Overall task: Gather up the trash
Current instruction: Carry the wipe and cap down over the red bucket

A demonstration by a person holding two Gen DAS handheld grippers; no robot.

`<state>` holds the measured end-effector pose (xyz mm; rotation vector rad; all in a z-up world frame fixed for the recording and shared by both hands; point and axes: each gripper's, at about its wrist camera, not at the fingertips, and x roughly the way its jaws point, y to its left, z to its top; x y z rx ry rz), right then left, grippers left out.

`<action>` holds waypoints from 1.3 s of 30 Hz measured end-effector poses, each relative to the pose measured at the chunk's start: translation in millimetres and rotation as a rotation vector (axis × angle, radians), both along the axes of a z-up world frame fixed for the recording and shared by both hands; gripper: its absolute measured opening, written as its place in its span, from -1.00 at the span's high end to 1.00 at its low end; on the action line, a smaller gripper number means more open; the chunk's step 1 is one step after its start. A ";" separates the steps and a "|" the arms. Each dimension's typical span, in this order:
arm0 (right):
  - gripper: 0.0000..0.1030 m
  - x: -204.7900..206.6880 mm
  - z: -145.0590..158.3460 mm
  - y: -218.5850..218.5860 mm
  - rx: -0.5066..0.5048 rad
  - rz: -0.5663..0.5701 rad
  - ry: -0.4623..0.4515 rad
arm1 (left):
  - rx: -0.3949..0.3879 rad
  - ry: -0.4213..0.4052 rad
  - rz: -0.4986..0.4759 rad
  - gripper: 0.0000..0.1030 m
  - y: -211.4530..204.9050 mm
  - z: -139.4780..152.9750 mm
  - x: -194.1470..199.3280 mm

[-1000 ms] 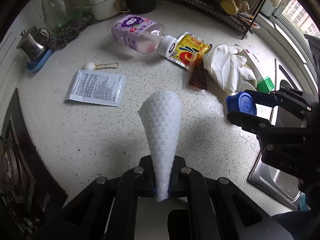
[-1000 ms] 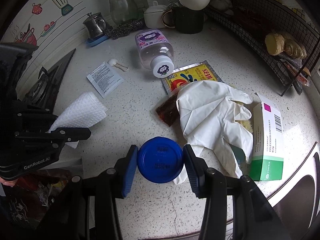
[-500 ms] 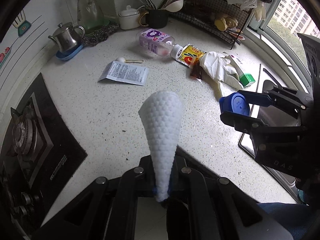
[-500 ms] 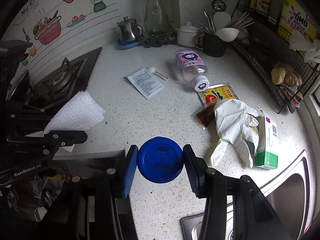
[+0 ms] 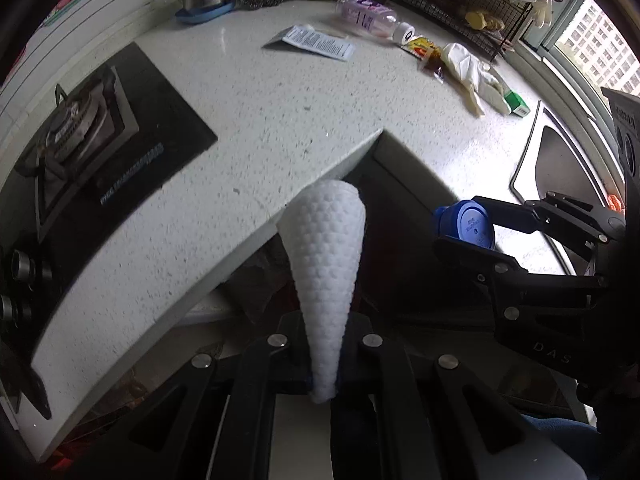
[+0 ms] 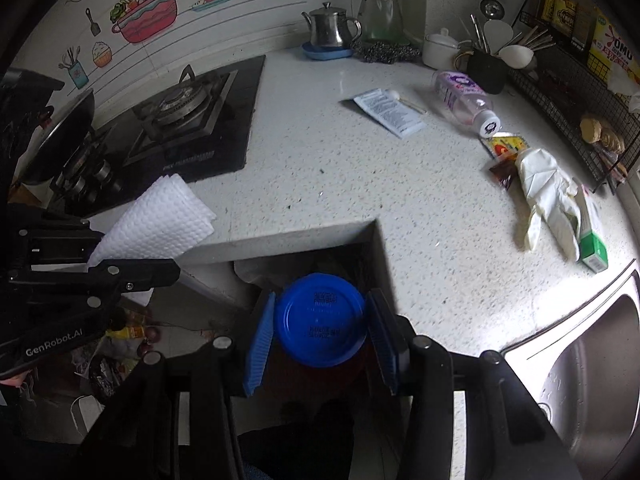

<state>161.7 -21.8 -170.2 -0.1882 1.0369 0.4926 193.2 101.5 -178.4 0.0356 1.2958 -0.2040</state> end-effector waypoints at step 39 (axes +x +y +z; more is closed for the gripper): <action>0.16 26.0 -325.8 -21.9 -0.080 -0.253 0.097 | -0.056 0.175 -0.027 0.87 -23.8 -361.2 21.1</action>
